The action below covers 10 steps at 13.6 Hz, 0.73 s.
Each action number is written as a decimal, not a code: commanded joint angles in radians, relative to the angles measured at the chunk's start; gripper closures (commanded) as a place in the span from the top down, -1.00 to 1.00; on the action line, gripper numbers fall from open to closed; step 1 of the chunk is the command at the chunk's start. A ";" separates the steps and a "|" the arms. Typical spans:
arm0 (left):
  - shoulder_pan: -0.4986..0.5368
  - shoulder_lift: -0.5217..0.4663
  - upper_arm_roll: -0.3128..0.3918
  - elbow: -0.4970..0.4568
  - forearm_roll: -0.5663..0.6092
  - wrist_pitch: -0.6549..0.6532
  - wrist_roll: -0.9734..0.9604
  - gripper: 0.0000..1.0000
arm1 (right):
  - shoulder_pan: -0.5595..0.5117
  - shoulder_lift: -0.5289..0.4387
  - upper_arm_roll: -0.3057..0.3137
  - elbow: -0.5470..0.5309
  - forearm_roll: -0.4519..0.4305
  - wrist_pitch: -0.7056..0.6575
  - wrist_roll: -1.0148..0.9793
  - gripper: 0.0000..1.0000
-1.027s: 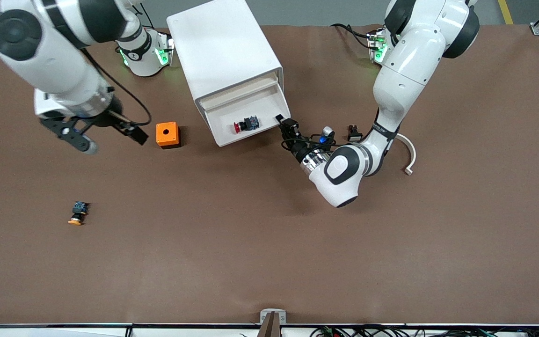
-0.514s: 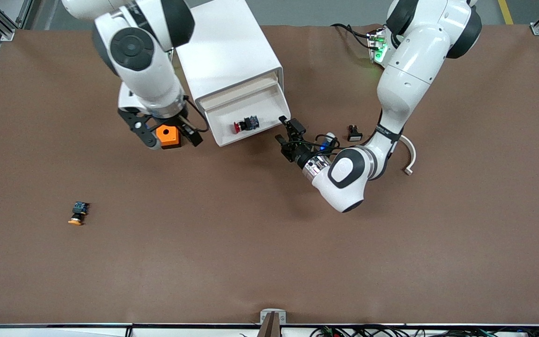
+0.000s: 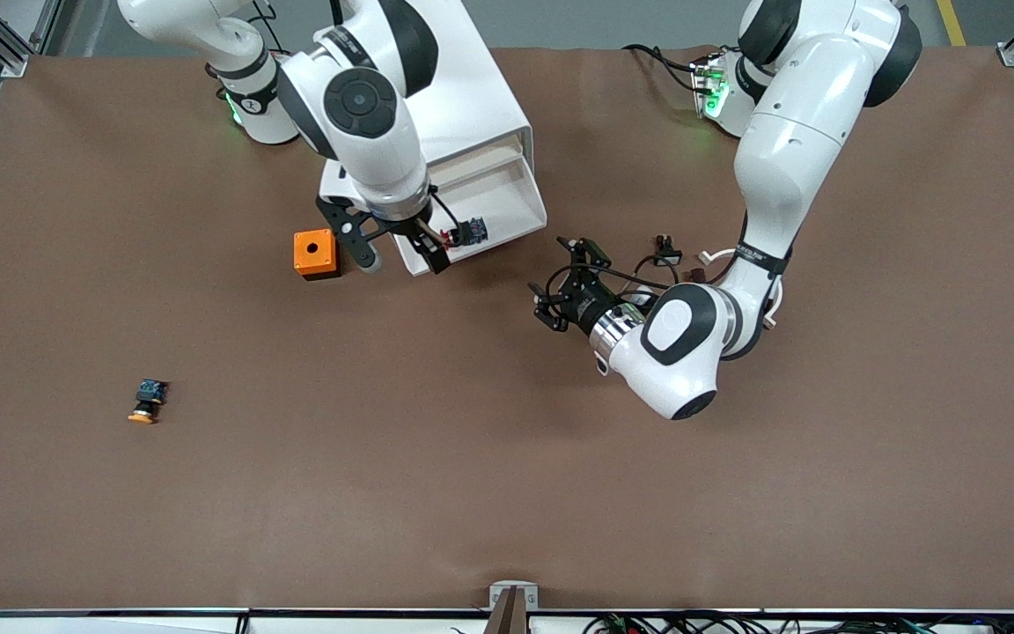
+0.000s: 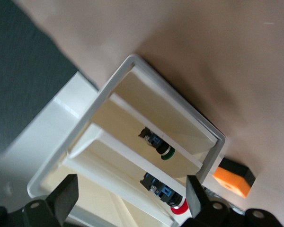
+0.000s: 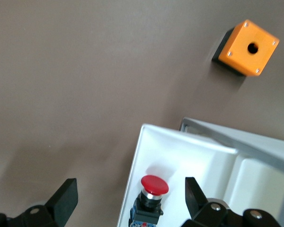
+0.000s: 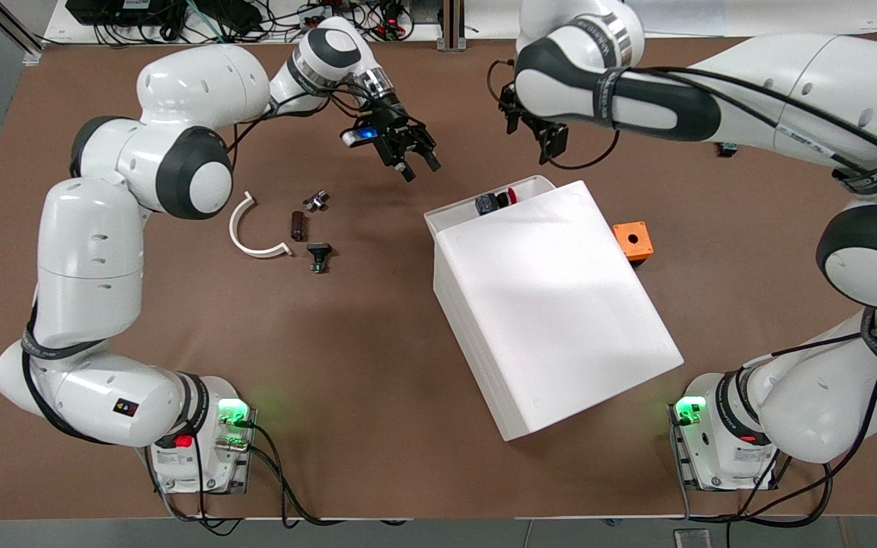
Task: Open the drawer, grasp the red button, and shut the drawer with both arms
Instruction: 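Reach the right gripper into the open drawer toward the red button, then grasp the red push button with the right gripper and lift it out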
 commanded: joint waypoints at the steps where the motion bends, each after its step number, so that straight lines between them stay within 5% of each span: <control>1: -0.007 -0.028 0.038 0.044 0.046 0.003 0.186 1.00 | 0.048 -0.006 -0.010 -0.055 0.010 0.061 0.035 1.00; 10: -0.050 -0.136 0.027 0.041 0.412 0.297 0.502 1.00 | 0.137 -0.004 -0.010 -0.178 0.018 0.213 0.076 1.00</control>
